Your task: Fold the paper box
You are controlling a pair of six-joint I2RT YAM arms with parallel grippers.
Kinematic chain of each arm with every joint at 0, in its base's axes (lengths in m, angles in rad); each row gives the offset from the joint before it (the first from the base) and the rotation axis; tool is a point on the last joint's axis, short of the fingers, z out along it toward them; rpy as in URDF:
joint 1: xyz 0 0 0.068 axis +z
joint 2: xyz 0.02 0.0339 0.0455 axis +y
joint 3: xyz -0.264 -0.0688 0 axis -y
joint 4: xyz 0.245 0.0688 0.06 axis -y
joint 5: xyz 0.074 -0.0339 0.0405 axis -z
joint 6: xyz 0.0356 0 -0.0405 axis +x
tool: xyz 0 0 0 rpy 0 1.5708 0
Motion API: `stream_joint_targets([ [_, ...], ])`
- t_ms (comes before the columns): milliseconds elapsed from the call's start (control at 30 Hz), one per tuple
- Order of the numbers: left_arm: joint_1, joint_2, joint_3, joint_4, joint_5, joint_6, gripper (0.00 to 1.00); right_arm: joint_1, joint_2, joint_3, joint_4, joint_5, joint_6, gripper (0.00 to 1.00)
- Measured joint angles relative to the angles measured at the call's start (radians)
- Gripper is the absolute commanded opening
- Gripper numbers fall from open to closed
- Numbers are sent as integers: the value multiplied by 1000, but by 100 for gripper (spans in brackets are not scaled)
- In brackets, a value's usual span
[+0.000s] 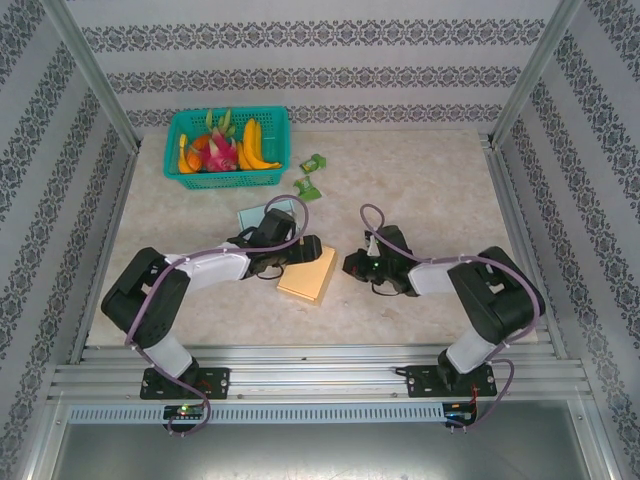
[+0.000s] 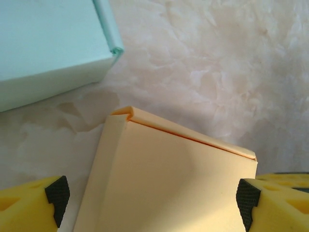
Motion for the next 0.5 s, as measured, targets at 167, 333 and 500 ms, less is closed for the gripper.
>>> stream_joint_targets([
  [167,6,-97,-69,-10,7,-34,92,30,-127,-95,-13,32,-3,0],
  [333,0,-130,-147,-10,34,-65,92,144,-198,-146,-35,66,2,0],
  [500,-34,-130,-188,-10,41,-84,92,259,-198,-149,-36,106,19,0],
])
